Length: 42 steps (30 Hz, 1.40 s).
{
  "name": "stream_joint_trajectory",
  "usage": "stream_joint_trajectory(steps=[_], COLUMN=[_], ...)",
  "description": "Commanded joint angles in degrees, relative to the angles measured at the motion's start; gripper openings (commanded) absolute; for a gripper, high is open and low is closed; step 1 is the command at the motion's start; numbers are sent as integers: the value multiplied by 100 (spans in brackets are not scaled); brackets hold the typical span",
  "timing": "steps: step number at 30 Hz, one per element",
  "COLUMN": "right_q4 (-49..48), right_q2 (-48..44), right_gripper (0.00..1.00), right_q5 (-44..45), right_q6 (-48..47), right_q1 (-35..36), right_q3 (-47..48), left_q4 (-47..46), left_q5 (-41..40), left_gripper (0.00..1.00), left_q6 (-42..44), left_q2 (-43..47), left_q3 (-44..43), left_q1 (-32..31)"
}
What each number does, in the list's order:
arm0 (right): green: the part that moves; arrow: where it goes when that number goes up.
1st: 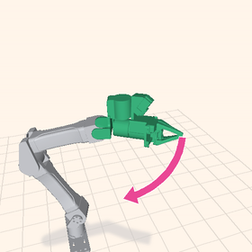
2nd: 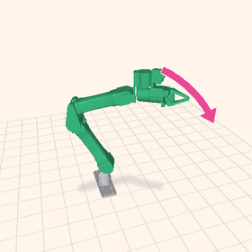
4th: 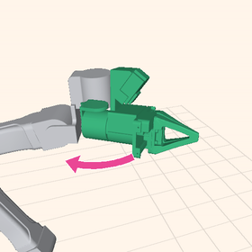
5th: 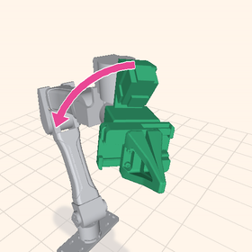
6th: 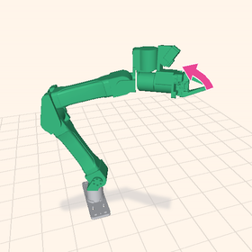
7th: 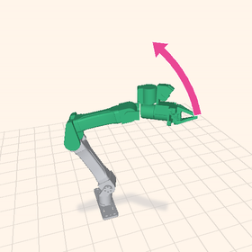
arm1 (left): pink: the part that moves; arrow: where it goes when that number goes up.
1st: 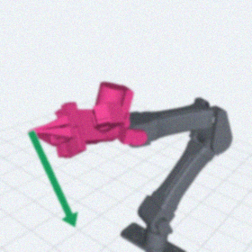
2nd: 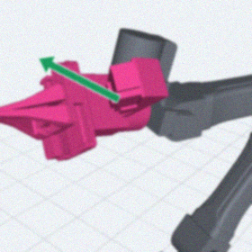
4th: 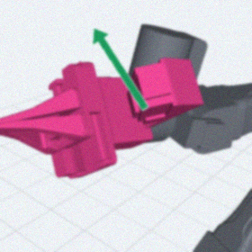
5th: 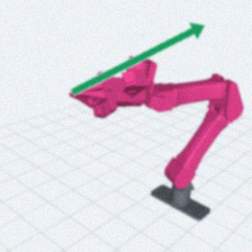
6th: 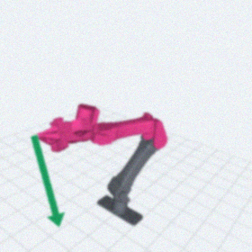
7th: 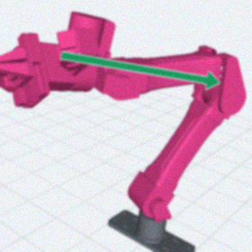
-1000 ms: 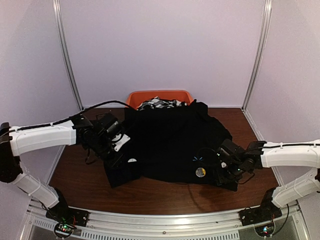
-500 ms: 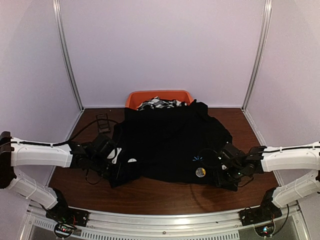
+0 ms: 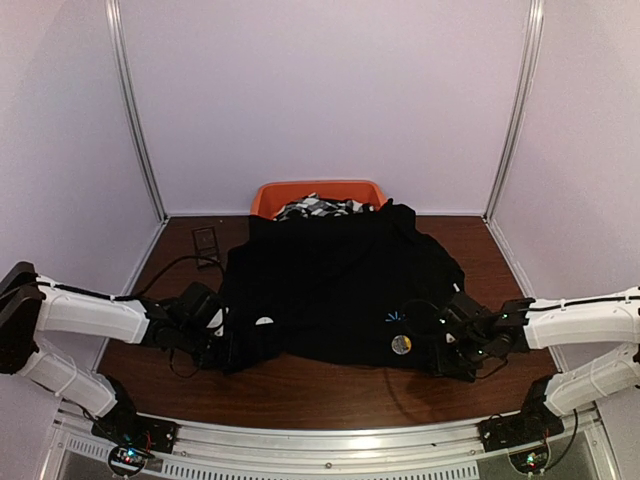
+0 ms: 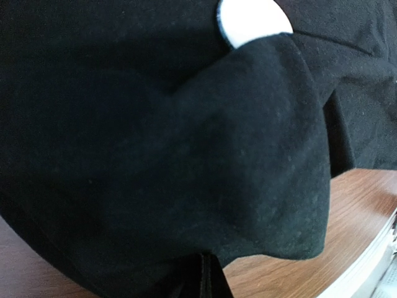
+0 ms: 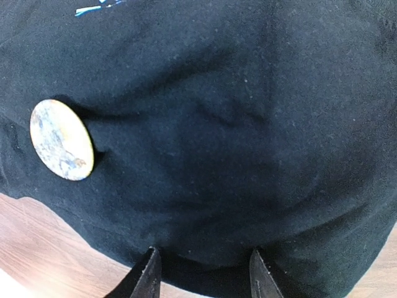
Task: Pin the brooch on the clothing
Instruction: Adjust the clothing with brooches at the center of the board.
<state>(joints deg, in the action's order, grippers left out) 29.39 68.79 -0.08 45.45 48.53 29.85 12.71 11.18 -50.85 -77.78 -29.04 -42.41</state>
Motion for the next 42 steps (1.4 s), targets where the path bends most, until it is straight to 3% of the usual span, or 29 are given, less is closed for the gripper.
stream_joint_trajectory(steps=[1,7,17,28,36,42], right_q4=[297,771,1847,1582,768,366], right_q2=[-162,-474,-1447,-529,-195,226], right_gripper=[51,50,49,51,49,48], right_q5=[25,174,729,1037,686,637], right_q6=[121,579,1157,121,173,157], right_q1=[16,15,16,50,129,277], right_q3=[-49,-230,-340,652,627,639], left_q4=[504,2126,2939,3539,2907,2201], left_q5=[-250,-914,-874,-1353,-1610,-1136], left_gripper=[0,0,0,0,0,0], left_q6=[-432,-656,-622,-237,-501,-654], left_q2=[-424,-945,-226,150,807,35], left_q3=[-96,-644,-801,-754,-1564,-1666], left_q1=[40,45,49,83,85,-5])
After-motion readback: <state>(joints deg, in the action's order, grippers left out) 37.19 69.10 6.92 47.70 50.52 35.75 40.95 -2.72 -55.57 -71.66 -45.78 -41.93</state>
